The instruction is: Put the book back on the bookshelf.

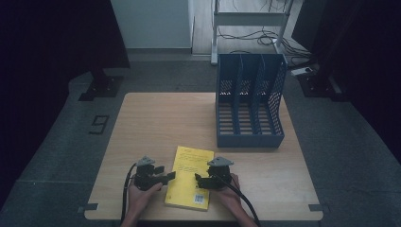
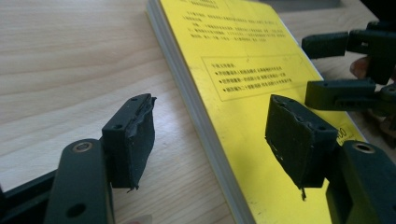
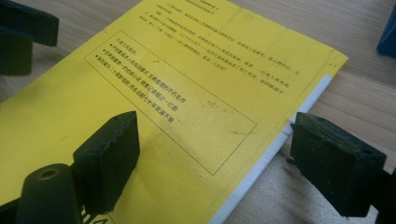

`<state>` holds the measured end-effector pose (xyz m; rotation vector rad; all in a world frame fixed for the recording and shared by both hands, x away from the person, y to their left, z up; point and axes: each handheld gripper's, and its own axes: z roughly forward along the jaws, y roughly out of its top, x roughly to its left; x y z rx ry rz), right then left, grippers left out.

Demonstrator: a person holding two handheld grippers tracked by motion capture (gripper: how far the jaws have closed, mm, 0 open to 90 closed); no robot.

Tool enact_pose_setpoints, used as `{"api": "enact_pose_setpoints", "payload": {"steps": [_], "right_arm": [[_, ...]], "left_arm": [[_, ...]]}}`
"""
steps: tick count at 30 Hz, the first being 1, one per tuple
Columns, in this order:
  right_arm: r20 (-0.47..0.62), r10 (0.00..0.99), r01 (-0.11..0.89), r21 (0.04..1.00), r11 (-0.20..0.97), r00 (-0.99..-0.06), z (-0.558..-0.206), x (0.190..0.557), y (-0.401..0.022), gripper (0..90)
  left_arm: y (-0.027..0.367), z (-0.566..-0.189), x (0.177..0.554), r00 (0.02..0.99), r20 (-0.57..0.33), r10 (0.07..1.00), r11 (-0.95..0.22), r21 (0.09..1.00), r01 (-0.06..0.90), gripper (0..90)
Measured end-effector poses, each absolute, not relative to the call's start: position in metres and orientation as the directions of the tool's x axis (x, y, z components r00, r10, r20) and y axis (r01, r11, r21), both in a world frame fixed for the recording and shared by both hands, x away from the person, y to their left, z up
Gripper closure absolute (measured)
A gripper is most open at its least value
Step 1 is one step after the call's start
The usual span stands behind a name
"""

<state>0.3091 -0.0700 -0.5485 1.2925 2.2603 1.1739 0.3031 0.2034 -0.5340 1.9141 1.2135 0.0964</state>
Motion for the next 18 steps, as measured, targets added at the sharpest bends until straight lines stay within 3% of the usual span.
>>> {"api": "enact_pose_setpoints", "payload": {"steps": [18], "right_arm": [[0.146, 0.820, 0.587, 0.767, 0.260, -0.553, -0.549, 0.307, -0.071, 17.0]], "left_arm": [[0.181, -0.542, 0.301, 0.562, -0.334, 0.757, -0.229, 0.669, 0.707, 32.2]]}}
